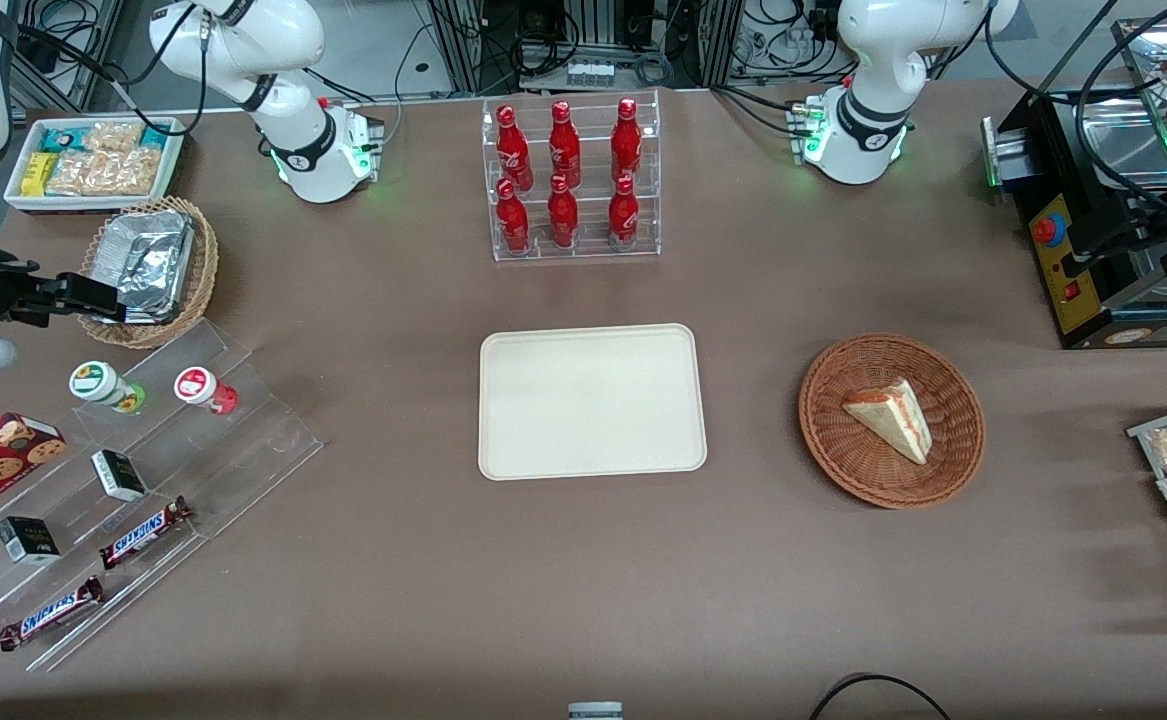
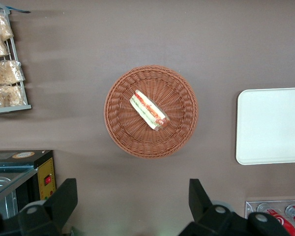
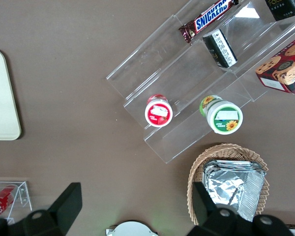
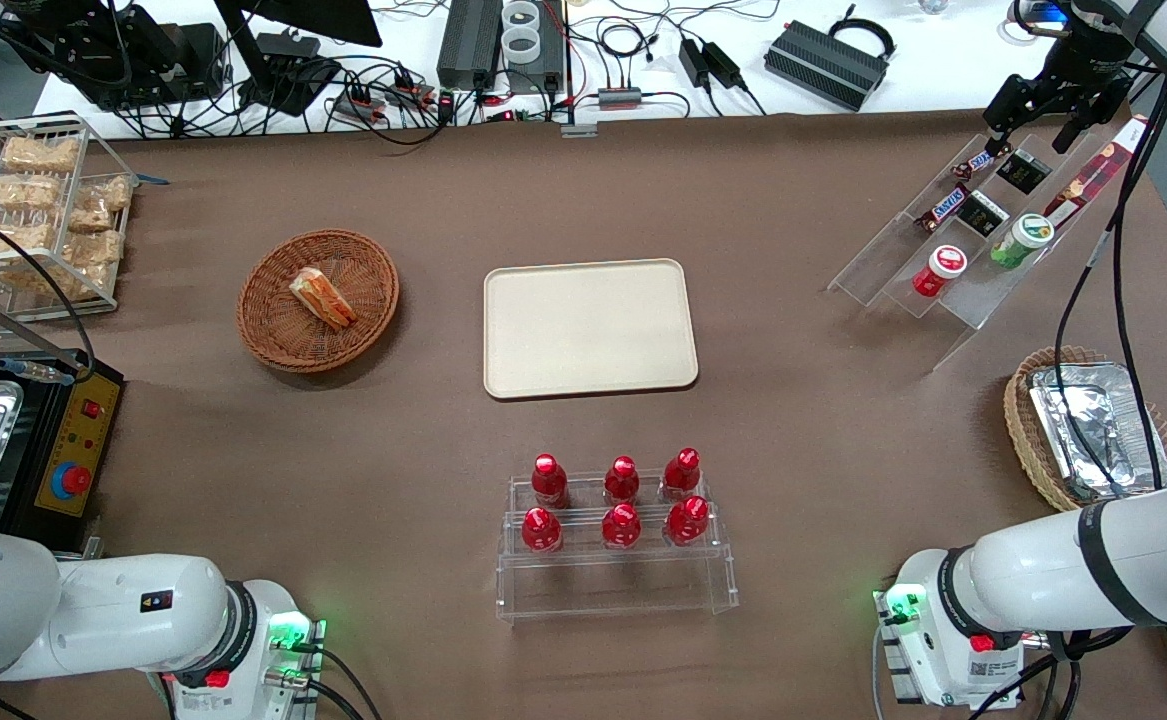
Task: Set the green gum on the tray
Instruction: 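Lower the right gripper toward the green-labelled gum tub on the acrylic rack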
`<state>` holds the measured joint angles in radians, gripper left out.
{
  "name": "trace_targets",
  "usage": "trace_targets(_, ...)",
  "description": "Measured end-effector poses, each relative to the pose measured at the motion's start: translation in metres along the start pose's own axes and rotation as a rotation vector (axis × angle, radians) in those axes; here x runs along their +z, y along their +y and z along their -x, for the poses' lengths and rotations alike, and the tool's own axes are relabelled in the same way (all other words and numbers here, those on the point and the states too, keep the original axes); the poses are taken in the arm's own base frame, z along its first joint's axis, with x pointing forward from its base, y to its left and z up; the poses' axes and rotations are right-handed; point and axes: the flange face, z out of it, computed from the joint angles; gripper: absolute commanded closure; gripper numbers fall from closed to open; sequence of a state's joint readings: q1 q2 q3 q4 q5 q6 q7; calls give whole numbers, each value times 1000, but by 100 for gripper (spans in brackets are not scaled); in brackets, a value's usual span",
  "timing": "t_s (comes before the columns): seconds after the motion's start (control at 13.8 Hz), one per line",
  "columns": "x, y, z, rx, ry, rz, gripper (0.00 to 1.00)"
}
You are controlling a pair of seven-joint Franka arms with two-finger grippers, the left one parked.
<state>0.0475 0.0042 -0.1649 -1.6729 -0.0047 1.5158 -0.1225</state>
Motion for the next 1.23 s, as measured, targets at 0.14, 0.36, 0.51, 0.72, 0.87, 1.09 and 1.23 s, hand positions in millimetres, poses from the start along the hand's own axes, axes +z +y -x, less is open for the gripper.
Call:
trace_targets(0.14,-1,1,0,0,3,8,0)
trace_targets(0.36,-1,1,-1,-1,3,10,0)
trace_targets(0.51,3,1,-4,-5,1,11,0)
trace_targets(0.72,16,8,-12,-98,13,14,0)
trace_targets(0.87,28,19,-17,-176,28,17,0)
trace_targets(1.09,42,40,-21,-317,46,24,0)
trace_targets(1.23,47,55,-23,-410,63,31,0)
